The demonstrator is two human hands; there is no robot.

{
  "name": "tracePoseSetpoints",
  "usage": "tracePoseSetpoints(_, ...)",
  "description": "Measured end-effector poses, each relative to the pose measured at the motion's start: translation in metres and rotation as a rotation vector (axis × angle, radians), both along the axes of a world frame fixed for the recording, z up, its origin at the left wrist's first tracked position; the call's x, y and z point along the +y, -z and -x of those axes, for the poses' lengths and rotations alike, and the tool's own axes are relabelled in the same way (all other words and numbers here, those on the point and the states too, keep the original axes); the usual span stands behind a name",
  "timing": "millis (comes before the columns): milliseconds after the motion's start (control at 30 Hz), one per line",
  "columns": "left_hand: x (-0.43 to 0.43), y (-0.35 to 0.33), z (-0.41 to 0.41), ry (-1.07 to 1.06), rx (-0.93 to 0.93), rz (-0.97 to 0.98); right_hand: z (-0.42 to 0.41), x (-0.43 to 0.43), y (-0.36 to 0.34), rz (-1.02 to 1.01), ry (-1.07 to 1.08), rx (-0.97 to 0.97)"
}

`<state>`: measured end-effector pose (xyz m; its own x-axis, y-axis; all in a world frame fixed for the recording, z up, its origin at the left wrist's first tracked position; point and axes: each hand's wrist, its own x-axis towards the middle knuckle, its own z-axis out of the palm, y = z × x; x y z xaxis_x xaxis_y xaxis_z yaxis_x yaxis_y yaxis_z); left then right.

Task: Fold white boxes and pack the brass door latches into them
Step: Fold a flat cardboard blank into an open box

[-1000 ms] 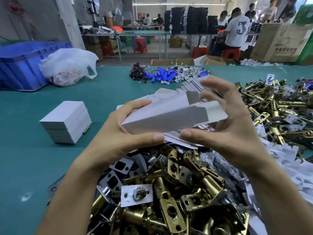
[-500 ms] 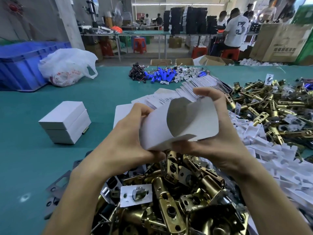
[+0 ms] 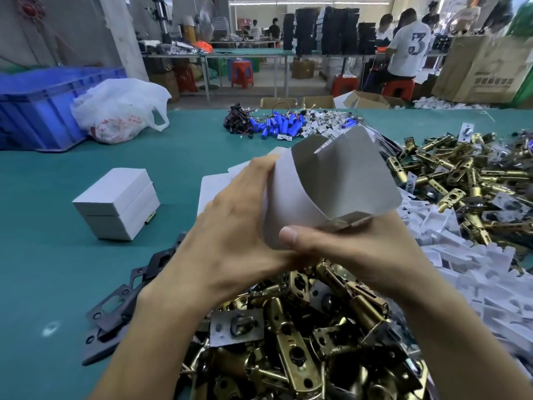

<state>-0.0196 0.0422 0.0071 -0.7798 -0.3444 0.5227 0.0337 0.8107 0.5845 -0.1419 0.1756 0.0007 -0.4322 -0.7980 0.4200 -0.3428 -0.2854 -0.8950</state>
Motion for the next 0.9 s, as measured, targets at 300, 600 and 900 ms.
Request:
tracePoseSetpoints(300,-0.018,0.004,-0.004,0.225,0.028,-0.401,0.008,-0.003,-0.005,0.009,-0.16,-0.174)
tracePoseSetpoints(600,-0.017,0.02,0.012,0.224,0.049,-0.38,0.004,-0.015,0.003,-0.128,-0.211,-0.182)
tracePoseSetpoints(900,-0.029,0.033,0.012,-0.035,0.252,-0.389,0.027,0.023,-0.024,-0.697,0.111,0.51)
